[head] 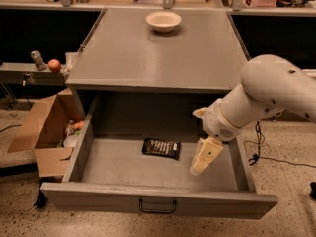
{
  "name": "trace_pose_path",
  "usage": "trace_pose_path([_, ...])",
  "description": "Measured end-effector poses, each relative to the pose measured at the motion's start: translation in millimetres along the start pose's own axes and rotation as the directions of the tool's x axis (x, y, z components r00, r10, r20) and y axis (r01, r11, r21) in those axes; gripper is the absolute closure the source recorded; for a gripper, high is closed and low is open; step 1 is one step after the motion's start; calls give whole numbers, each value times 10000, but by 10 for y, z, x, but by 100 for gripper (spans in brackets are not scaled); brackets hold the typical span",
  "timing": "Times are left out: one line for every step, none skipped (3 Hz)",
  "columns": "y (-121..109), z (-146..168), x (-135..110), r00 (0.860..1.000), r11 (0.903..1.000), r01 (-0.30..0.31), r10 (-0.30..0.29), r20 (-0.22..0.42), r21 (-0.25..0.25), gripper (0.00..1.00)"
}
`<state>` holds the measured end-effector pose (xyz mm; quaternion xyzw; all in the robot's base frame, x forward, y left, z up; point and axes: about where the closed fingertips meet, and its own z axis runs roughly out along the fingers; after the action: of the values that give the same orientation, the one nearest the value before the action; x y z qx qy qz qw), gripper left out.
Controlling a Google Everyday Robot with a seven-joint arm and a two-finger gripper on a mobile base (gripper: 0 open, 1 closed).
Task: Pick rxbar chocolate from top drawer and place on counter
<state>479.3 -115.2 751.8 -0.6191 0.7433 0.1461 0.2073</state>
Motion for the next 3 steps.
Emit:
trace_pose_path([-241,357,55,9974,9999,-51,39,714,155,0])
trace_pose_path([-435,678,5,9928,9997,91,-119,1195,240,0])
trace_pose_path([-590,1186,-11,9900,9992,342,-368,1360,212,0])
